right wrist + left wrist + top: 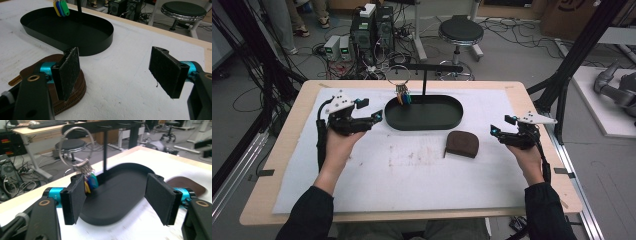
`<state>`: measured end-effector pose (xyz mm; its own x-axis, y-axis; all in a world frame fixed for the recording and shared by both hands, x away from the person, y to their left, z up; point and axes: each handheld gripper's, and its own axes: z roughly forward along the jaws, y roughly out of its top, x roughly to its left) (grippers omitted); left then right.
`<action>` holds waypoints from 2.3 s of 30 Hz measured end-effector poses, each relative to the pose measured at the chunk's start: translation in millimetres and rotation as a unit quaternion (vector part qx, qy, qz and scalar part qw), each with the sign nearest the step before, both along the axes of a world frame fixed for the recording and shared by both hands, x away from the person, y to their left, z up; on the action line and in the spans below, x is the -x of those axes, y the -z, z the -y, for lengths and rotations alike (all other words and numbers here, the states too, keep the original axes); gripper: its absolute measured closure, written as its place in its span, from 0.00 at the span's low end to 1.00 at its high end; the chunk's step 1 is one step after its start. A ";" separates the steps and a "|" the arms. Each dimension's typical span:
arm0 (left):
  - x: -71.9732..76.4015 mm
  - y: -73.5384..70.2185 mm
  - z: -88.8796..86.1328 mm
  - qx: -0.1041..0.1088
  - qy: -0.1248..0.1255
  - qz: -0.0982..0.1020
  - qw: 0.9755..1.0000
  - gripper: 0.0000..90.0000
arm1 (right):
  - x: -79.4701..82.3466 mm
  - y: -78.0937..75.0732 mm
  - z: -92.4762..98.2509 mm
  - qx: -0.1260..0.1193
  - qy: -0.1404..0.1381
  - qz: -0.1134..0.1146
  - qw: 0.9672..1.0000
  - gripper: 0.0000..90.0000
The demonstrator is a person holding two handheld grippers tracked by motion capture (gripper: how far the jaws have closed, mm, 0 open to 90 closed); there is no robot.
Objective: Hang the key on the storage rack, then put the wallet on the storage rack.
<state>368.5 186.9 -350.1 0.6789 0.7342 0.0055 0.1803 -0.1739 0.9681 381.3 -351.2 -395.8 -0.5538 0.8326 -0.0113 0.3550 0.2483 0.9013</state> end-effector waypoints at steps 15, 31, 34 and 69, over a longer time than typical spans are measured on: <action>30.6 22.3 -46.8 0.002 -0.041 0.013 0.999 0.31 | -3.1 0.9 -5.0 -0.008 0.013 -0.004 1.000 0.28; 23.6 22.0 -36.7 0.001 -0.033 0.022 0.999 0.31 | 4.3 -0.2 3.8 -0.028 0.017 -0.011 0.999 0.26; 21.7 20.2 -36.2 0.006 -0.026 0.026 0.999 0.31 | 6.7 0.0 6.0 -0.033 0.017 -0.006 0.999 0.26; 14.6 33.5 -46.9 0.035 -0.025 0.016 0.999 0.31 | 2.8 19.4 -0.6 -0.019 -0.009 -0.047 0.999 0.44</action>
